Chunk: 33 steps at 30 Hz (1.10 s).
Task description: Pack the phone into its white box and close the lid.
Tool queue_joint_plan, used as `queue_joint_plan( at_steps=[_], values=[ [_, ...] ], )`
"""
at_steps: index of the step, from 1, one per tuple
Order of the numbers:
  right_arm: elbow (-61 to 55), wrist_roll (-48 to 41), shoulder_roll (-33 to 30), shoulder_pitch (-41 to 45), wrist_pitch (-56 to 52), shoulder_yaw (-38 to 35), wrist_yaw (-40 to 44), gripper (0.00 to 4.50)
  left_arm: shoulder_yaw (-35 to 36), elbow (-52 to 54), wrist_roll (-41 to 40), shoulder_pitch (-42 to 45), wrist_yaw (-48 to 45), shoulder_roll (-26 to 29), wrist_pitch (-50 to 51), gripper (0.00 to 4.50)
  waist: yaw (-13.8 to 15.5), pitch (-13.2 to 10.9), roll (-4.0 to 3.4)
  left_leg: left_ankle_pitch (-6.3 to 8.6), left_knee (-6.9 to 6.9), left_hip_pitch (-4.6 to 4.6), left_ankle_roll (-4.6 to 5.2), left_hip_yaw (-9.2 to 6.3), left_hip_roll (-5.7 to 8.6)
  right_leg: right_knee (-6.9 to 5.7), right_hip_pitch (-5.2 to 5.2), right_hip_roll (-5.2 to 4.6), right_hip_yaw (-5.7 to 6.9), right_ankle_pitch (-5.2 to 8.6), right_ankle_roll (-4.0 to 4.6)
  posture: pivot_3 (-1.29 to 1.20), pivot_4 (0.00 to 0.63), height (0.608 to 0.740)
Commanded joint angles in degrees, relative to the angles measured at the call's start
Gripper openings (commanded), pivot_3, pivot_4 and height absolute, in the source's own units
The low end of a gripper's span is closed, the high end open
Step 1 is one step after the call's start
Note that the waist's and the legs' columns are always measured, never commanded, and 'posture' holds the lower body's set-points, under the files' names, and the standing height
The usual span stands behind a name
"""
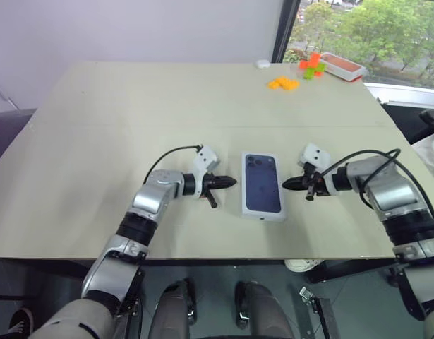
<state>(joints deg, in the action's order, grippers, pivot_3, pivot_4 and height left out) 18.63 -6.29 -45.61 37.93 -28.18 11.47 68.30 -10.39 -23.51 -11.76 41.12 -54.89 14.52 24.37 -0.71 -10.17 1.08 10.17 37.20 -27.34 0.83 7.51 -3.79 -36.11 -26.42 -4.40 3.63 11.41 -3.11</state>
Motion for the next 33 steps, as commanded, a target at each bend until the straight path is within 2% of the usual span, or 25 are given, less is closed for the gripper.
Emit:
queue_joint_plan(
  at_steps=[1, 3, 7, 13, 17, 20, 24, 33],
  values=[
    [3.5, 0.7, -1.0, 4.9, 2.9, -2.6, -1.0, 0.12, 3.0, 1.4, -1.2, 2.6, 0.1, 1.4, -1.6, 0.00, -0.2, 0.0, 0.00, 0.00, 0.00, 0.01, 0.00, 0.00, 0.00, -0.01, 0.00, 0.00, 0.00, 0.00, 0.00, 0.00, 0.150, 0.740],
    [6.1, 0.5, 0.0, 7.2, 3.9, -3.7, -2.5, 0.12, 4.1, 0.5, -1.5, 3.7, 0.7, 1.6, -2.2, 0.00, -0.1, 0.0, 0.00, 0.00, 0.00, 0.02, 0.00, 0.01, 0.00, -0.01, 0.00, 0.01, -0.01, 0.00, 0.00, 0.00, 0.150, 0.740],
    [10.2, -0.4, 4.4, 10.9, 6.8, -6.5, -8.4, 0.12, 8.4, -5.1, -2.2, 9.0, 8.2, -3.5, -5.8, 0.00, 0.1, 0.0, 0.00, 0.00, 0.01, 0.02, 0.00, -0.01, -0.01, -0.01, 0.03, 0.01, 0.01, 0.00, 0.00, 0.00, 0.150, 0.740],
    [10.1, 1.3, 8.9, 9.8, 8.1, -5.8, -11.8, 0.12, 6.6, -13.6, -0.2, 12.9, 9.2, -9.9, -10.6, 0.00, 0.1, 0.0, 0.00, -0.10, 0.03, 0.01, 0.20, 0.10, 0.05, 0.03, 0.10, -0.03, -0.01, 0.06, -0.17, 0.00, 0.150, 0.740],
    [10.2, 2.0, 10.3, 9.1, 7.9, -5.5, -13.5, 0.12, 5.5, -18.5, 1.3, 14.4, 9.3, -12.2, -11.2, 0.00, 0.0, 0.0, 0.00, -0.11, 0.01, 0.00, 0.23, 0.16, 0.06, -0.02, 0.06, 0.00, 0.00, 0.01, -0.38, 0.00, 0.150, 0.740],
    [6.4, 2.3, 10.3, 5.7, 6.7, -4.3, -12.7, 0.12, 1.3, -22.6, 5.2, 14.6, 8.2, -11.7, -6.4, 0.00, 0.0, 0.0, 0.00, -0.11, 0.02, 0.01, 0.23, 0.14, 0.06, -0.08, 0.04, 0.03, 0.02, 0.05, -0.30, 0.00, 0.150, 0.740],
    [-2.4, 0.4, 6.4, 0.1, 1.2, -1.7, -4.0, 0.12, -5.8, -16.5, 7.9, 10.8, -1.0, -7.7, -1.5, 0.00, -0.1, 0.1, -0.07, -0.10, 0.01, 0.08, 0.21, 0.04, 0.02, -0.09, 0.11, 0.02, 0.01, 0.11, -0.20, 0.00, 0.150, 0.740],
    [-13.7, -6.4, 0.7, -3.2, -10.7, -0.5, 6.5, 0.12, -5.5, -2.9, 3.4, 6.8, -9.8, -1.2, 7.4, 0.00, -0.2, 0.1, -0.09, 0.03, -0.13, 0.79, 0.04, -0.01, -0.06, 0.01, 0.79, -0.06, 0.01, 0.10, -0.11, 0.00, 0.150, 0.740]
  ],
)
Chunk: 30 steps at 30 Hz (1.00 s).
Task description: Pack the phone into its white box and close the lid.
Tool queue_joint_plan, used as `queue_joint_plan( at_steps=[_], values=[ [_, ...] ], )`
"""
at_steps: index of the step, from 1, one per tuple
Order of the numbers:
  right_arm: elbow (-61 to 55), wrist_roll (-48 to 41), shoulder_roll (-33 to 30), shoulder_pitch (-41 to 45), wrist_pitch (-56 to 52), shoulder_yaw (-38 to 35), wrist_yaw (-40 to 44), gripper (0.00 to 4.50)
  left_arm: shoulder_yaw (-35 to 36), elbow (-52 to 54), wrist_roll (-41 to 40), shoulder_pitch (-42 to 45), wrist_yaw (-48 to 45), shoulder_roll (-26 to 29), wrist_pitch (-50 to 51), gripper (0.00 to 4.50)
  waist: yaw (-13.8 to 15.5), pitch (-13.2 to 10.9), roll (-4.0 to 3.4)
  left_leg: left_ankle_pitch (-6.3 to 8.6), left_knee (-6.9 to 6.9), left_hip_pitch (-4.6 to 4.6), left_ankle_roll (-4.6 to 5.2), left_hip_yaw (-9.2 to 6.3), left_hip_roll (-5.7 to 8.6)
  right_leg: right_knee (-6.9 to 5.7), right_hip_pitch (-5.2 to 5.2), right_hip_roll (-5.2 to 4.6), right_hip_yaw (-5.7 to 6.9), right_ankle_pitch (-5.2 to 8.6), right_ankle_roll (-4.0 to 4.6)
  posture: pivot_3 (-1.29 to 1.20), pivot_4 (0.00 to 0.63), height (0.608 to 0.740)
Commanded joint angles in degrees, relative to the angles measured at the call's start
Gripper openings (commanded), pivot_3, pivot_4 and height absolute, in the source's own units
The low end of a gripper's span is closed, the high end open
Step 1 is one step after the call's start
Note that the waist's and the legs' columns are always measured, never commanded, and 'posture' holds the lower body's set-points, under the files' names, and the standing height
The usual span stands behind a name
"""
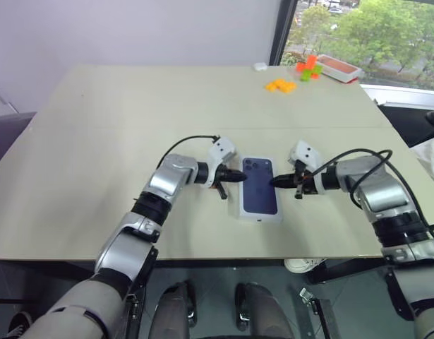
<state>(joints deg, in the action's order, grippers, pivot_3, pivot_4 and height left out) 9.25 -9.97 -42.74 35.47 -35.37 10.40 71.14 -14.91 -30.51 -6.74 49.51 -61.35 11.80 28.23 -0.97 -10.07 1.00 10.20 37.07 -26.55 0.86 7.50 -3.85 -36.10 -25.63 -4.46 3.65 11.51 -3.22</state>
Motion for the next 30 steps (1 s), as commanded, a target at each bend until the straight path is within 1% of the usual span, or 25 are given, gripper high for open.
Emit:
queue_joint_plan(
  at_steps=[1, 3, 5, 7, 9, 10, 11, 13, 14, 15, 16, 17, 18, 19, 21, 23, 25, 27, 30],
  values=[
    [-5.7, -3.8, -2.9, -1.2, -5.0, 0.9, 5.2, 0.12, -1.5, 5.9, -1.9, -2.6, -4.7, 2.4, 4.5, 0.00, 0.0, 0.0, -0.01, 0.00, -0.02, 0.00, 0.00, -0.01, -0.01, 0.01, 0.00, -0.02, 0.00, 0.00, 0.00, 0.00, 0.150, 0.740],
    [-8.5, -6.1, -4.2, -2.3, -7.8, 1.6, 7.8, 0.12, -2.6, 9.4, -2.4, -5.2, -6.7, 4.0, 5.2, 0.00, 0.0, 0.0, -0.01, 0.00, -0.04, 0.00, 0.00, -0.01, -0.02, 0.03, -0.01, -0.07, 0.00, 0.00, 0.01, 0.00, 0.150, 0.740],
    [-6.6, -3.9, -0.9, -1.5, -1.0, -0.5, 1.8, 0.12, 0.5, 9.2, -2.4, -6.6, -2.0, 3.4, 1.5, 0.00, -0.1, 0.0, -0.01, 0.00, -0.07, 0.01, 0.00, 0.00, -0.02, 0.08, -0.01, -0.09, -0.01, 0.01, 0.00, 0.00, 0.150, 0.740],
    [-1.4, -3.8, 3.4, 1.6, 2.1, -4.3, -5.1, 0.12, 7.8, 7.4, -5.0, -5.5, 4.8, 2.1, -0.6, 0.00, -0.1, -0.1, 0.07, 0.00, -0.06, -0.06, 0.00, 0.00, -0.01, 0.10, -0.07, -0.12, -0.04, 0.00, 0.01, 0.00, 0.150, 0.740],
    [0.9, -7.7, 6.1, 4.1, -2.4, -8.3, -7.6, 0.12, 13.3, 8.3, -8.2, -4.7, 7.6, 2.6, 0.5, 0.00, 0.0, -0.1, 0.07, 0.00, 0.00, -0.29, 0.01, -0.01, -0.01, 0.04, -0.33, -0.13, -0.01, -0.09, 0.12, 0.00, 0.150, 0.740],
    [1.2, -8.9, 6.7, 4.5, -3.7, -9.3, -7.9, 0.00, 14.5, 8.9, -9.2, -4.6, 8.0, 2.9, 1.0, 0.54, 0.0, -0.1, 0.06, -0.01, 0.05, -0.57, 0.01, 0.00, -0.01, -0.04, -0.67, -0.12, -0.01, -0.19, 0.17, 0.00, 0.150, 0.740],
    [2.5, -8.1, 7.1, 5.1, -1.4, -10.6, -10.3, 0.00, 16.2, 10.0, -10.1, -4.6, 8.7, 4.1, 1.6, 0.87, 0.1, -0.1, 0.05, -0.02, 0.07, -0.74, 0.01, 0.00, 0.00, -0.07, -0.83, -0.11, 0.01, -0.23, 0.15, 0.00, 0.150, 0.740],
    [4.4, -6.9, 7.5, 6.1, 2.9, -12.3, -13.5, 0.51, 18.1, 12.8, -10.2, -5.8, 8.9, 7.6, 0.3, 1.84, 0.2, -0.1, 0.04, -0.03, 0.13, -0.71, 0.02, 0.01, 0.02, -0.07, -0.77, -0.02, 0.03, -0.23, 0.12, 0.00, 0.150, 0.740],
    [5.3, -7.4, 7.7, 6.7, 3.7, -13.3, -14.2, 0.84, 19.1, 14.1, -10.5, -6.5, 8.8, 9.3, -0.1, 2.38, 0.2, -0.1, 0.04, -0.03, 0.12, -0.72, 0.02, 0.02, 0.02, -0.05, -0.77, -0.01, 0.04, -0.21, 0.09, 0.00, 0.150, 0.740],
    [5.8, -7.9, 7.9, 7.1, 3.9, -13.8, -14.3, 1.31, 19.5, 14.8, -10.7, -7.0, 8.7, 10.4, -0.3, 2.88, 0.1, -0.1, 0.04, -0.04, 0.11, -0.72, 0.04, 0.06, 0.03, -0.03, -0.78, 0.00, 0.02, -0.19, 0.05, 0.00, 0.150, 0.740],
    [6.6, -8.0, 7.9, 7.5, 5.0, -14.1, -14.4, 1.80, 20.3, 15.6, -11.3, -7.7, 8.2, 12.0, 0.1, 3.43, 0.1, -0.1, 0.04, -0.05, 0.11, -0.72, 0.05, 0.09, 0.03, -0.03, -0.77, -0.01, 0.02, -0.15, -0.02, 0.00, 0.150, 0.740],
    [7.1, -8.0, 8.3, 8.1, 6.2, -14.4, -14.9, 2.27, 21.3, 16.2, -11.7, -8.8, 7.0, 14.2, -0.5, 3.86, 0.1, -0.1, 0.04, -0.09, 0.10, -0.72, 0.12, 0.12, 0.03, -0.01, -0.76, -0.01, 0.01, -0.12, -0.06, 0.00, 0.150, 0.740],
    [7.7, -8.1, 8.7, 8.7, 7.2, -14.9, -15.3, 2.88, 22.6, 16.3, -12.4, -9.8, 6.1, 16.1, -1.0, 4.45, 0.1, -0.1, 0.03, -0.10, 0.09, -0.73, 0.14, 0.14, 0.03, 0.01, -0.76, -0.01, 0.01, -0.11, -0.08, 0.00, 0.150, 0.740],
    [8.2, -7.9, 8.7, 8.9, 8.5, -14.7, -15.0, 3.33, 23.8, 16.3, -13.1, -10.7, 5.5, 17.9, -0.7, 4.50, 0.1, -0.1, 0.03, -0.10, 0.07, -0.73, 0.14, 0.17, 0.03, 0.02, -0.78, -0.01, -0.01, -0.11, -0.09, 0.00, 0.150, 0.740],
    [8.9, -6.1, 7.7, 8.4, 12.0, -13.2, -13.8, 4.44, 24.8, 16.9, -13.8, -12.5, 4.4, 20.4, -1.3, 4.50, 0.0, -0.1, 0.02, -0.10, 0.04, -0.73, 0.14, 0.17, 0.03, 0.01, -0.80, -0.01, -0.01, -0.10, -0.09, 0.00, 0.150, 0.740],
    [10.0, -5.5, 6.1, 7.0, 14.2, -12.2, -10.8, 4.44, 25.7, 18.8, -15.1, -15.2, 2.8, 23.1, -0.4, 4.50, 0.0, -0.1, 0.02, -0.03, 0.03, -0.73, 0.02, 0.17, 0.01, 0.00, -0.81, 0.01, 0.00, -0.10, -0.08, 0.00, 0.150, 0.740],
    [10.9, -4.1, 4.6, 5.8, 19.7, -11.7, -9.1, 4.44, 26.2, 20.2, -14.9, -18.4, 1.9, 25.8, -1.4, 4.50, 0.1, -0.1, 0.01, -0.02, 0.03, -0.73, 0.01, 0.16, 0.00, 0.02, -0.80, -0.02, 0.01, -0.10, -0.07, 0.00, 0.150, 0.740],
    [10.7, -5.8, 3.9, 5.3, 20.3, -12.6, -6.7, 4.44, 27.5, 21.7, -15.6, -21.3, 1.7, 27.5, -1.7, 4.50, 0.1, -0.1, 0.01, -0.01, 0.02, -0.73, 0.01, 0.16, -0.01, 0.03, -0.80, -0.11, 0.01, -0.10, -0.06, 0.00, 0.150, 0.740],
    [10.0, -7.9, 3.0, 3.7, 20.6, -14.0, -4.2, 4.44, 30.4, 27.3, -18.0, -27.0, 2.1, 28.7, -1.2, 4.50, 0.0, -0.1, 0.00, 0.00, 0.00, -0.73, 0.01, 0.17, -0.03, 0.07, -0.81, -0.21, -0.01, -0.11, -0.04, 0.00, 0.150, 0.740]
  ],
)
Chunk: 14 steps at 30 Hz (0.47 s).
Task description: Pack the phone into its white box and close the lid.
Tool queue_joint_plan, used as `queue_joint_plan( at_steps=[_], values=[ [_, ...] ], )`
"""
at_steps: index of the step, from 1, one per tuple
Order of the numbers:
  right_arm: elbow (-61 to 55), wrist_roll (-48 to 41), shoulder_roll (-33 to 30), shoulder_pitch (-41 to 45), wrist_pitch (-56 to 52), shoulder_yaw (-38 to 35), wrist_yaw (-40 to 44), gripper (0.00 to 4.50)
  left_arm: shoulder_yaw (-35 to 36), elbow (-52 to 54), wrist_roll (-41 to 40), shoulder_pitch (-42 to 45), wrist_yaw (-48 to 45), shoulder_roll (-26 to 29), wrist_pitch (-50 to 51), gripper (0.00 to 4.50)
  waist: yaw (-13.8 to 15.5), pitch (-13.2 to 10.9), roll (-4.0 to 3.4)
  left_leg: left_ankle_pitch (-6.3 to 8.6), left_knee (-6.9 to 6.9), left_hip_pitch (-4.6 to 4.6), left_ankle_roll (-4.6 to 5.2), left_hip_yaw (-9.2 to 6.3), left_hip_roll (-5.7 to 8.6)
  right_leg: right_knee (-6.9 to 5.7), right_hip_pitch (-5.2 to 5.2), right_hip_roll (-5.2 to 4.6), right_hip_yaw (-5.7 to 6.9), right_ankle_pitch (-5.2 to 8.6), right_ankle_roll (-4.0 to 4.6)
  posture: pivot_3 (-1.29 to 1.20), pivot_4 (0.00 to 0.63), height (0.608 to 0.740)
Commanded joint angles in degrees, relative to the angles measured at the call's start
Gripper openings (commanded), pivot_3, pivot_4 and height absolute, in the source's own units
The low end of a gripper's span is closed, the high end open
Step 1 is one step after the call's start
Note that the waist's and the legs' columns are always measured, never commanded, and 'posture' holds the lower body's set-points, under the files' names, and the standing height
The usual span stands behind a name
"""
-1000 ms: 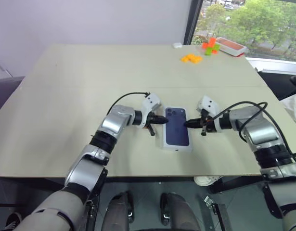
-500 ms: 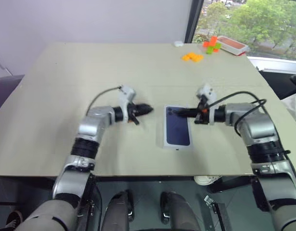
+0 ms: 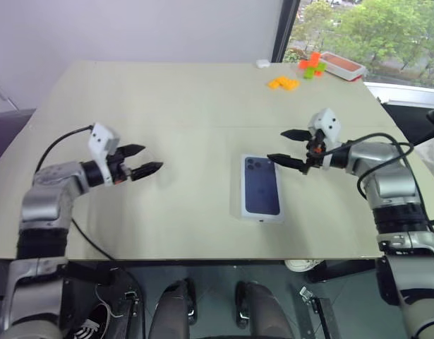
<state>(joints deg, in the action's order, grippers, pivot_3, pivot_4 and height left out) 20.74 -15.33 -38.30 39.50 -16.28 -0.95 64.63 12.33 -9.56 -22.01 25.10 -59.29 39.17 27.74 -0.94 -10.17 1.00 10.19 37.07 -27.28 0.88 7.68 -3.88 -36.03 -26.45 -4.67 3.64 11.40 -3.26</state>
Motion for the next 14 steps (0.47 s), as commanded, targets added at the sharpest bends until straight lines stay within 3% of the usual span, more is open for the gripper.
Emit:
queue_joint_plan(
  at_steps=[1, 9, 14],
  values=[
    [-1.7, -2.9, -1.9, -1.2, 1.9, -3.1, 3.0, 4.44, 4.0, 7.9, -3.1, -4.6, 0.1, 1.8, -0.8, 4.50, 0.0, 0.0, 0.00, 0.00, -0.01, 0.00, 0.00, 0.00, -0.01, 0.01, 0.00, -0.02, 0.00, -0.01, 0.01, 0.00, 0.150, 0.740],
    [0.9, -3.3, -9.0, -10.3, 5.5, -6.2, 8.4, 4.44, 10.1, 13.9, -4.8, -17.0, 1.3, 4.2, -2.4, 4.50, 0.1, 0.0, -0.03, 0.01, -0.24, -0.01, -0.02, 0.00, -0.01, 0.17, -0.14, -0.17, 0.00, -0.02, 0.05, 0.00, 0.150, 0.740],
    [1.0, -3.8, -10.7, -14.7, 6.1, -7.9, 9.4, 4.44, 11.2, 15.8, -5.3, -20.3, 2.2, 4.2, -3.8, 4.50, 0.1, 0.0, -0.05, 0.02, -0.65, 0.03, -0.02, 0.04, -0.01, 0.71, -0.24, -0.15, 0.05, -0.20, 0.33, 0.00, 0.150, 0.740]
  ],
)
